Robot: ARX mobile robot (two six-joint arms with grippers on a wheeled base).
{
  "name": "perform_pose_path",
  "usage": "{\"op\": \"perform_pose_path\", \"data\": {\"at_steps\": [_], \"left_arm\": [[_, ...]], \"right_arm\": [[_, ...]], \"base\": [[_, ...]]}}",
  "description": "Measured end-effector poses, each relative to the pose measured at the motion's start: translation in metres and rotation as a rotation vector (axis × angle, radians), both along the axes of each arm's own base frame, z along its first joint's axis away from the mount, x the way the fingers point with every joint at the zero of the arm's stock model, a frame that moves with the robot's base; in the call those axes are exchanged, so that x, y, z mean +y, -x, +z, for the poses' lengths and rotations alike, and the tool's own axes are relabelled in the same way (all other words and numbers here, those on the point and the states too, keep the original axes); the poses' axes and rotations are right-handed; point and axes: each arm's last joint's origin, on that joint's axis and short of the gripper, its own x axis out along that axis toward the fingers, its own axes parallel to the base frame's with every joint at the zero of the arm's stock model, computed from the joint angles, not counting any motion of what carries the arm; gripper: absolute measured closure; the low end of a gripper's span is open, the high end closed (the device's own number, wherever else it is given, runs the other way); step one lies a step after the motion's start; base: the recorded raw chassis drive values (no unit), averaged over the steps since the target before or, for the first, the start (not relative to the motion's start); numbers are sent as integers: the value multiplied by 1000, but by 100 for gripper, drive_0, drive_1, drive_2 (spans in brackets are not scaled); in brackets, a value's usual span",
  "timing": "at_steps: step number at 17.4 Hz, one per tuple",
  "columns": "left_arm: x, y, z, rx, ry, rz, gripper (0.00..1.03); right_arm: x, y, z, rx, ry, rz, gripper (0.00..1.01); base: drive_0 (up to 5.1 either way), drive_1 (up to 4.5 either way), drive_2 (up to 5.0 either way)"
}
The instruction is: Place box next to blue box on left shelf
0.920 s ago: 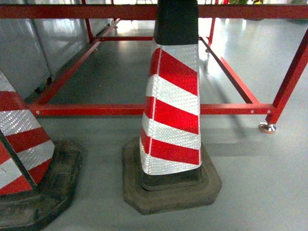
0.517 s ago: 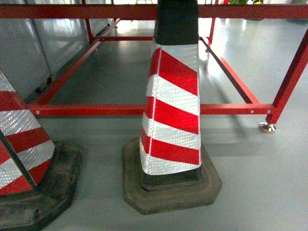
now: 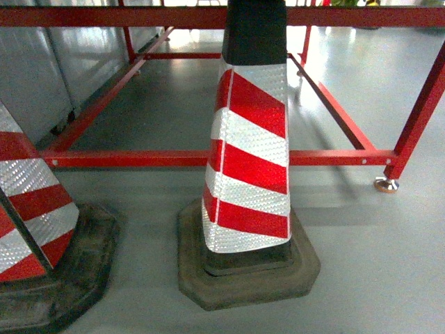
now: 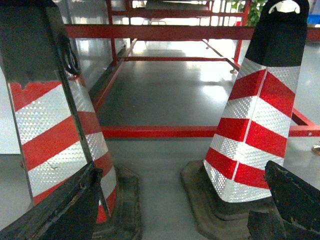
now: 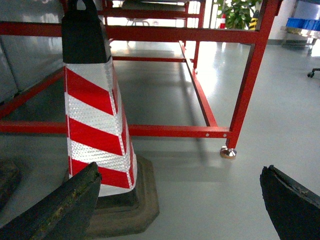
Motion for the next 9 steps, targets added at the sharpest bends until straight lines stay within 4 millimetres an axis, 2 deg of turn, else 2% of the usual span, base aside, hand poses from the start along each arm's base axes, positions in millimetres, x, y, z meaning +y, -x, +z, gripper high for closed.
{"op": "perform_pose_path", "data": {"at_steps": [9], "left_arm": [[0,0,0,1,-1,-3,5]], "right_arm": [[0,0,0,1,0,-2,3]], "base": [[0,0,0]]}}
